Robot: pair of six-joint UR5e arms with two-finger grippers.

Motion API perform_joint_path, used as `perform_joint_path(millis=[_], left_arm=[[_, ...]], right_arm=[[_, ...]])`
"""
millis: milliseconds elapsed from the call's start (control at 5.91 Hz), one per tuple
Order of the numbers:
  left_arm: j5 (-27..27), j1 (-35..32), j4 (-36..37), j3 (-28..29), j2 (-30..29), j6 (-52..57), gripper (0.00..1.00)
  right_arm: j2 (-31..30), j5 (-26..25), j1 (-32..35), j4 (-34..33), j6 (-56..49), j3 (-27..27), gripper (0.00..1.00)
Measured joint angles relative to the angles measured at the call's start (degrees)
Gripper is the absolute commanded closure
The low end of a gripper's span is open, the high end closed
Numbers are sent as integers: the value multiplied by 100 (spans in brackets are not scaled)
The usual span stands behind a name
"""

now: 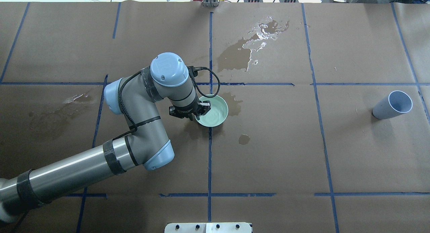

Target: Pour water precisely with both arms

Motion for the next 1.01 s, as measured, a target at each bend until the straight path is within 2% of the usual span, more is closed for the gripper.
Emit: perform_joint_path(millis=[507,846,1015], left_arm=[[-26,-297,-223,-268,178,41,100],[-161,-681,-599,-734,978,509,100],[-517,-978,-832,-820,1359,903,100]], right_arm=[[-29,-13,40,-12,-14,67,0],[-62,-15,39,-12,-14,83,0],[-67,-19,35,-10,-14,88,0]])
